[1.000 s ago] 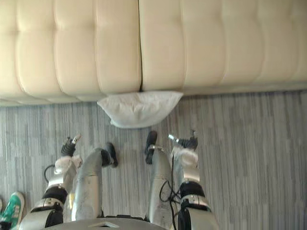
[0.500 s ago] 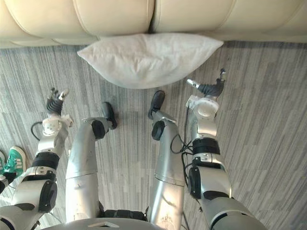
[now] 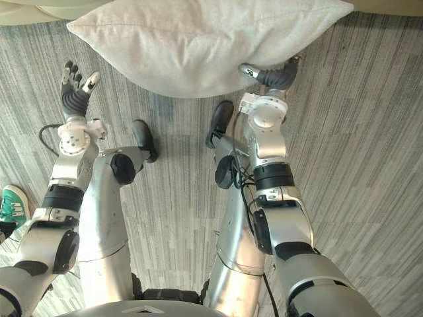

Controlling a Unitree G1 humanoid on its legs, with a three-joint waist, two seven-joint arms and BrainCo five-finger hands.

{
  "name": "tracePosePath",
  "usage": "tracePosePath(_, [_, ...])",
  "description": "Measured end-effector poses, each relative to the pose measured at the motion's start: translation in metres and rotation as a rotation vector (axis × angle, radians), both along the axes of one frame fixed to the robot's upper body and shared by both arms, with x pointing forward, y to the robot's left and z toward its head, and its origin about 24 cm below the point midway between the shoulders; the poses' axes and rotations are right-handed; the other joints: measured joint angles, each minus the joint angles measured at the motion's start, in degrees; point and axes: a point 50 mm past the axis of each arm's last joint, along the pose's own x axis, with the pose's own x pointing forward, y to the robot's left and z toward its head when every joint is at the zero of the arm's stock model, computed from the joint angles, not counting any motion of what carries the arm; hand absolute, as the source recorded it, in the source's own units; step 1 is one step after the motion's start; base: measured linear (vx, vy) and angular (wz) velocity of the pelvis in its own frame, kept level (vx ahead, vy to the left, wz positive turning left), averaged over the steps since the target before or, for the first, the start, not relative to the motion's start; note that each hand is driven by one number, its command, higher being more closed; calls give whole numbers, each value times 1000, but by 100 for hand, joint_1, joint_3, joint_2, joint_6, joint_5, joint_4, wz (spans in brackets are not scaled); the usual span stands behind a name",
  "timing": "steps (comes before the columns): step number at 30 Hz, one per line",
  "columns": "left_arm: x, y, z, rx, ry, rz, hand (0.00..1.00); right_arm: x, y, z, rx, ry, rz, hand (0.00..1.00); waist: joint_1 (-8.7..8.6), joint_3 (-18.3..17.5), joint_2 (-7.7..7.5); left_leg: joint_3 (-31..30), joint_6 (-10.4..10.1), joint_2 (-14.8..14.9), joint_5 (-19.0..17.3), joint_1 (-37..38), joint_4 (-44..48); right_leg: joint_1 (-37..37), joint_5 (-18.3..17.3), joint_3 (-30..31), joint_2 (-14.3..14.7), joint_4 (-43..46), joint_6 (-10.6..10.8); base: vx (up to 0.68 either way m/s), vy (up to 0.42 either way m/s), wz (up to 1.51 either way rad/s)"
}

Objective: Pick up cushions and gather them together orderly.

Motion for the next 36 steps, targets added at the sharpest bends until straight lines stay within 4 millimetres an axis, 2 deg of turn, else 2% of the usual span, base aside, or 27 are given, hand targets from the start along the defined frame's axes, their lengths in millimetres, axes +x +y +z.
tracePosePath(2, [1,-20,15,48,-46,-18,100,-1,17,3,-34,-19,25,100,-61,-1,0,-27,-20,11,15,-6,-7,-4,-5,-22,15,1,-8,-72,-10,-1])
tracePosePath(6, [-3,-40,30,114,-113,9,100,-9,41,10,-38,-81,58,100,-144,-2,0,-29,-65,42,37,-39,-11,-76,-29,-22,43,41,-50,-55,-21,-1])
tracePosePath(13, [-5,-46,31,114,-112,65,100,-24,64,13,-38,-150,107,100,-228,-8,-2,-137,-157,101,62,-53,2,-41,-36,-107,122,22,-61,-45,-32,-4])
tracePosePath(22, [-7,-37,31,113,-106,119,100,-45,61,22,27,-266,151,100,-300,-15,0,-167,-225,94,100,177,-123,263,-2,-176,144,-175,-119,-21,-17,0])
tracePosePath(29, [-20,-36,33,101,-157,102,100,-61,62,24,51,-349,228,100,-276,-60,-7,-143,-264,90,120,707,-447,828,39,-231,211,-538,-172,-5,-14,-2])
tracePosePath(31, [-22,-34,26,102,-148,99,100,-61,63,16,58,-334,256,100,-276,-215,-5,-134,-280,74,130,846,-567,964,40,-248,220,-644,-170,0,0,0])
tracePosePath(34, [-28,-36,22,111,-152,80,100,-61,62,9,66,-314,281,100,-267,-221,-7,-135,-303,74,141,1179,-680,1313,85,-274,248,-759,-234,0,0,0])
tracePosePath(36, [-34,-36,14,123,-150,76,100,-62,61,0,73,-300,295,100,-273,-420,-11,-137,-304,62,141,1267,-792,1417,48,-292,262,-885,-167,0,0,0])
